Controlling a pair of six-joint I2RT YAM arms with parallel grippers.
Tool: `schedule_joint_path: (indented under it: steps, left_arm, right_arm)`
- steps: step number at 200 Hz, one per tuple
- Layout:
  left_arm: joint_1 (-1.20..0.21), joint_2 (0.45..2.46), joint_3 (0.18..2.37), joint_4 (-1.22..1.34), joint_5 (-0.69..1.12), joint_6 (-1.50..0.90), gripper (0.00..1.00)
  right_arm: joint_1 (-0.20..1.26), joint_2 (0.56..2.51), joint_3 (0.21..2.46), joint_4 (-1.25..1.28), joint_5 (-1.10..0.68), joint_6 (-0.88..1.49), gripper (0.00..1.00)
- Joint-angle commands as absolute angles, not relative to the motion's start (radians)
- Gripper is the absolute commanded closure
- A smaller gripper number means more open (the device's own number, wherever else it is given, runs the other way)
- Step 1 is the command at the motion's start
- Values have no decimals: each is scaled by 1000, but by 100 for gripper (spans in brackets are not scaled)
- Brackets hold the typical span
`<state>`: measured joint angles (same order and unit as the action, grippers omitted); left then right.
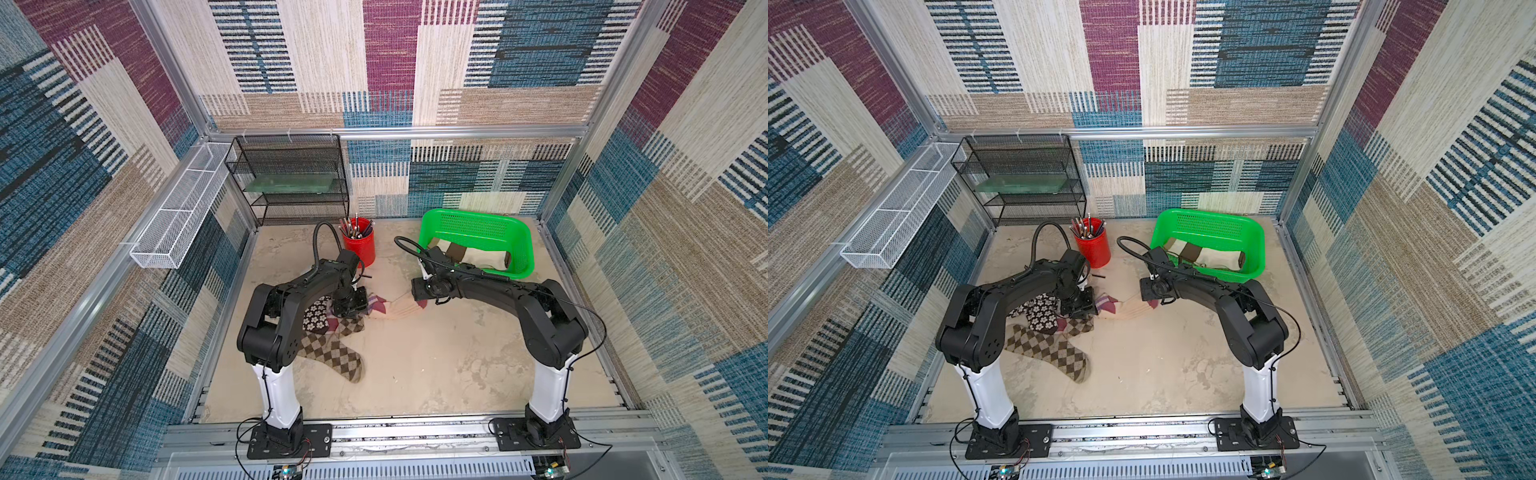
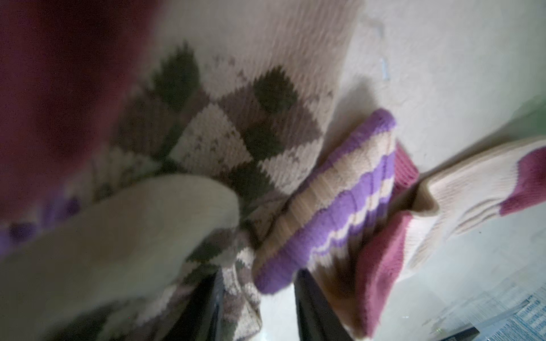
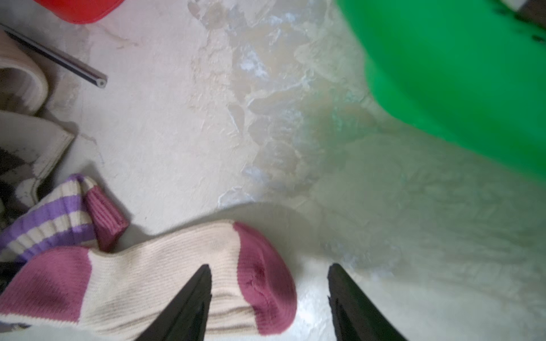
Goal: Place the socks together as a pair
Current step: Pick up the sock at the center of the board.
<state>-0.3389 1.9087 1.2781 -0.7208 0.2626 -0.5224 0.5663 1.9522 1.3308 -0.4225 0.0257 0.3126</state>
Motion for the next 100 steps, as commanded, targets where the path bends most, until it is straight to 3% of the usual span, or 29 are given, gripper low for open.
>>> schedule_joint_path:
  steps: [1, 53, 100]
  left_arm:
    - [-338, 1925, 1270, -717, 230, -520, 60]
    - [-339, 1939, 1277, -707, 239, -537, 61]
    - [-339, 1946, 1260, -698, 247, -537, 61]
  right_arm:
    - [556, 1999, 1351, -431, -4, 278, 40]
    - [563, 1966, 1287, -337, -44, 274, 82]
    - [653, 1793, 1220, -330, -27, 161, 86]
